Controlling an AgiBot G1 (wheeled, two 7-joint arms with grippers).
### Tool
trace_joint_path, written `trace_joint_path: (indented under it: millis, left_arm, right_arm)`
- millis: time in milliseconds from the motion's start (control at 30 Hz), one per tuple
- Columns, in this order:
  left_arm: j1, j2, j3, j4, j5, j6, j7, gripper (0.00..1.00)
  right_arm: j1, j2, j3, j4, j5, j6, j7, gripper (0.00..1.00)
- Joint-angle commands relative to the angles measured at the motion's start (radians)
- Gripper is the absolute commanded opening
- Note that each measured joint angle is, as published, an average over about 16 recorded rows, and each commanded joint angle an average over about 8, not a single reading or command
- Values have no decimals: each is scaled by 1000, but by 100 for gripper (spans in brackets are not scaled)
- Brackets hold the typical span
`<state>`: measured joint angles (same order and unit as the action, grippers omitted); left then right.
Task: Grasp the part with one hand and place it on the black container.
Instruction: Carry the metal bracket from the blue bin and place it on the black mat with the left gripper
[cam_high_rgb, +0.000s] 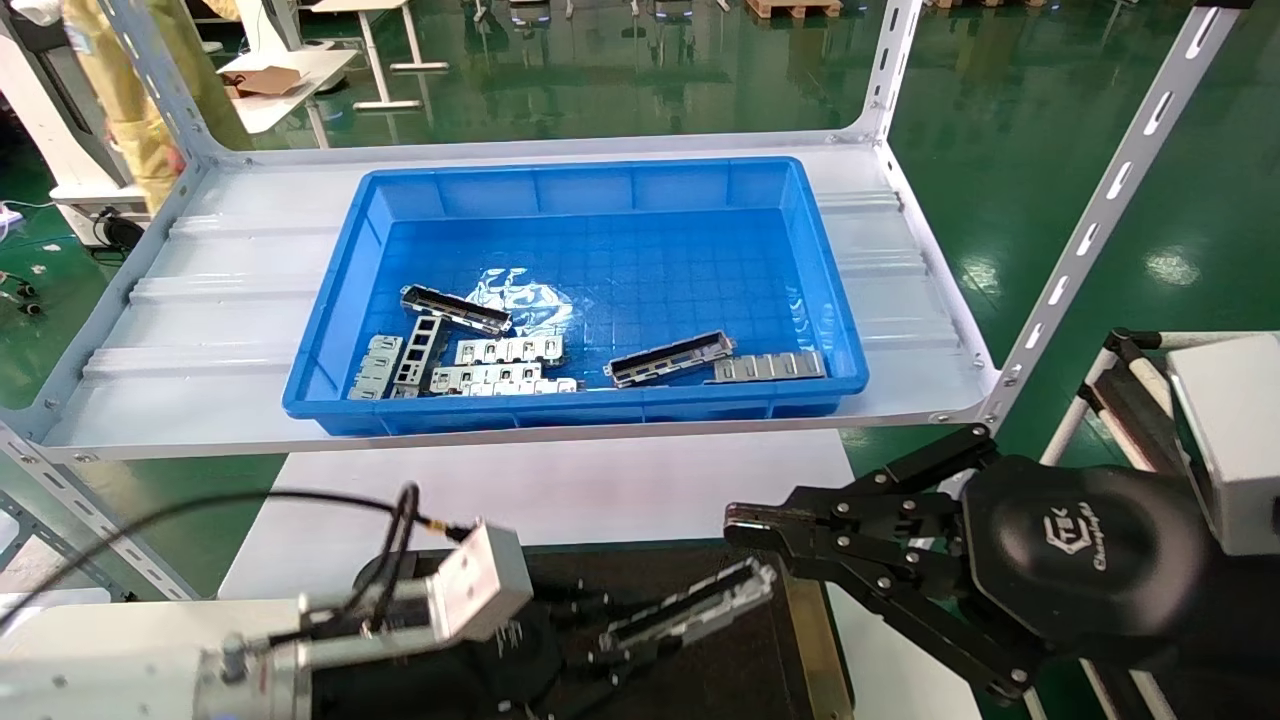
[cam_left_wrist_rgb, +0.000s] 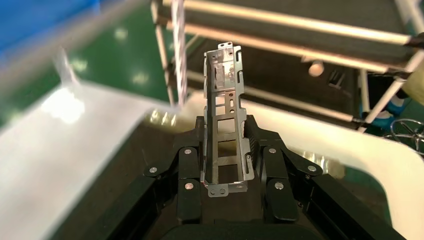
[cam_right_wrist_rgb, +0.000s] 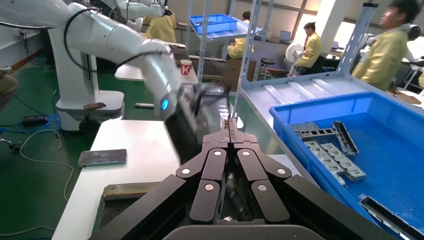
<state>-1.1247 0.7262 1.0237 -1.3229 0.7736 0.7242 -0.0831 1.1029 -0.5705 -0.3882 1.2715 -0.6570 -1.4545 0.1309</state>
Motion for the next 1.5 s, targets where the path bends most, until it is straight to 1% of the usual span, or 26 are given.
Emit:
trace_joint_path:
  millis: [33,233,500,667,867,1067,1233,1333,1500]
  left_arm:
    - [42,-6,17,-25,11,-55,-20,0]
    - [156,51,59,-25,43,-296,-55,0]
    - [271,174,121,-16,70,-679,-96,0]
    - [300,254,160,-9,28,-891,-113,0]
    - [294,338,212,-4,-88,-1096,-95,0]
    - [255,403,272,-11,-257,-1265,-32,0]
    - [214,443,304,-17,-372,-1368,25,0]
    - [201,460,310,-19,-400,-1406,43,0]
    - [200,476,306,-18,-399,-1438,42,0]
  right_arm:
    - [0,0,0,0,0,0,0,0]
    - [0,0,0,0,0,0,0,0]
    - [0,0,0,0,0,0,0,0]
    - [0,0,0,0,0,0,0,0]
    - [0,0,0,0,0,0,0,0]
    - [0,0,0,0,0,0,0,0]
    - [0,0,0,0,0,0,0,0]
    - [0,0,0,0,0,0,0,0]
    - [0,0,0,0,0,0,0,0]
